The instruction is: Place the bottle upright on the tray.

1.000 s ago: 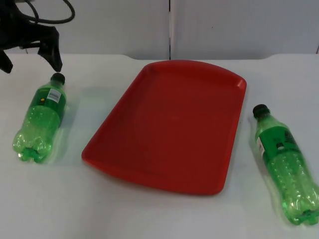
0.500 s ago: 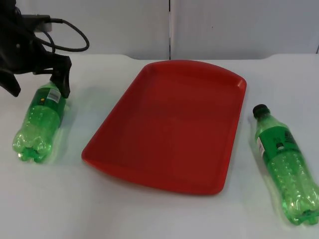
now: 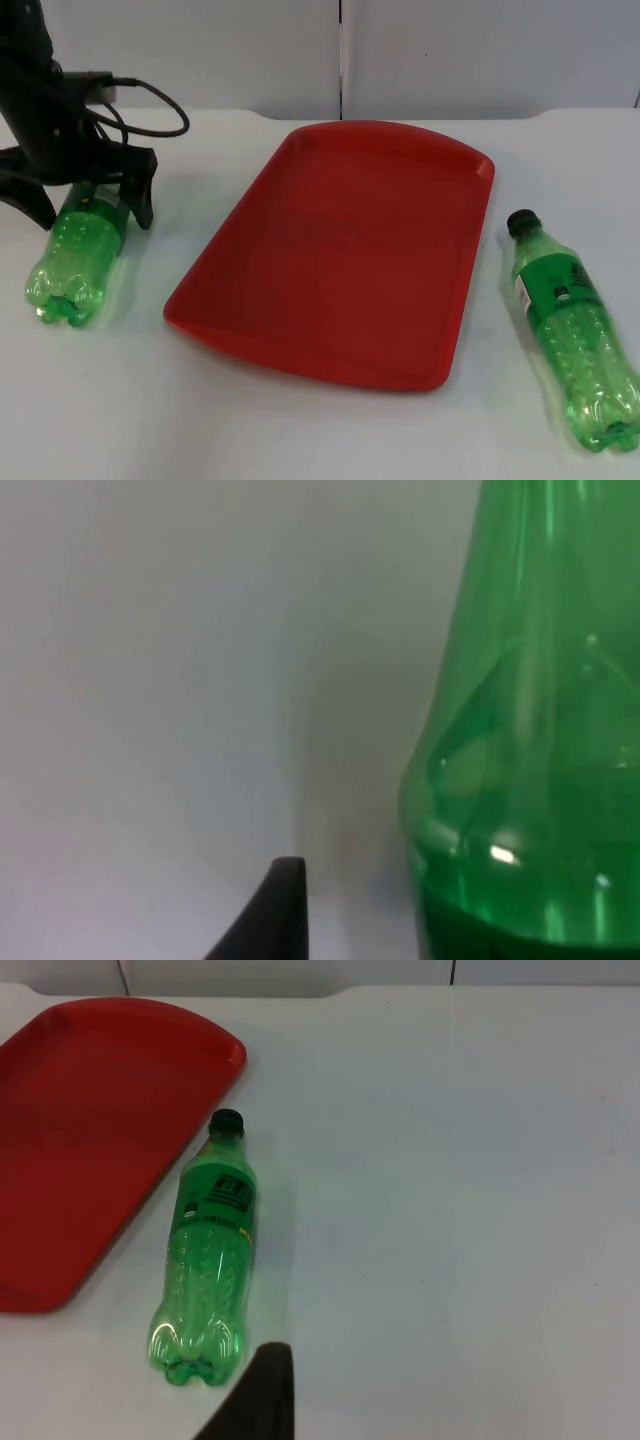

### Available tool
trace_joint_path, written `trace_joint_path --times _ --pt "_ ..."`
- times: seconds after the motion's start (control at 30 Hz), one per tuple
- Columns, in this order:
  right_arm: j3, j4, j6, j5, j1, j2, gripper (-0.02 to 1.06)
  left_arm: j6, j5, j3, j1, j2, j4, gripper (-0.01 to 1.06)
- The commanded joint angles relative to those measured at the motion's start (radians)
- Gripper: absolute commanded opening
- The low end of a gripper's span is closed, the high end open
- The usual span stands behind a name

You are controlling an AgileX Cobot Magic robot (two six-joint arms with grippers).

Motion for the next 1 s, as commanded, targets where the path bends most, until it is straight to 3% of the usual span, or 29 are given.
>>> trace_joint_path --times 0.0,0.73,0.8,0.93,0.97 --pt "0.002 0.002 0.000 -0.005 -0.006 -0.003 1.05 -0.009 -0.020 -0.006 -0.006 0.015 -0.016 1.05" --pt "0.002 0.002 0.000 -0.005 -0.006 -0.003 1.05 -0.011 -0.011 -0.027 -0.006 0.072 -0.039 1.04" --pt "0.002 0.002 0.000 -0.005 -0.006 -0.003 1.05 -0.011 -0.004 -0.027 -0.006 0.072 -0.039 0.99" --pt "0.002 0.002 0.000 -0.005 -0.006 -0.003 1.05 -0.017 0.018 -0.027 -0.006 0.070 -0.039 0.67" --pt "0.002 0.002 0.000 -0.005 -0.006 -0.003 1.05 -0.017 0.018 -0.027 -0.006 0.070 -0.039 0.67"
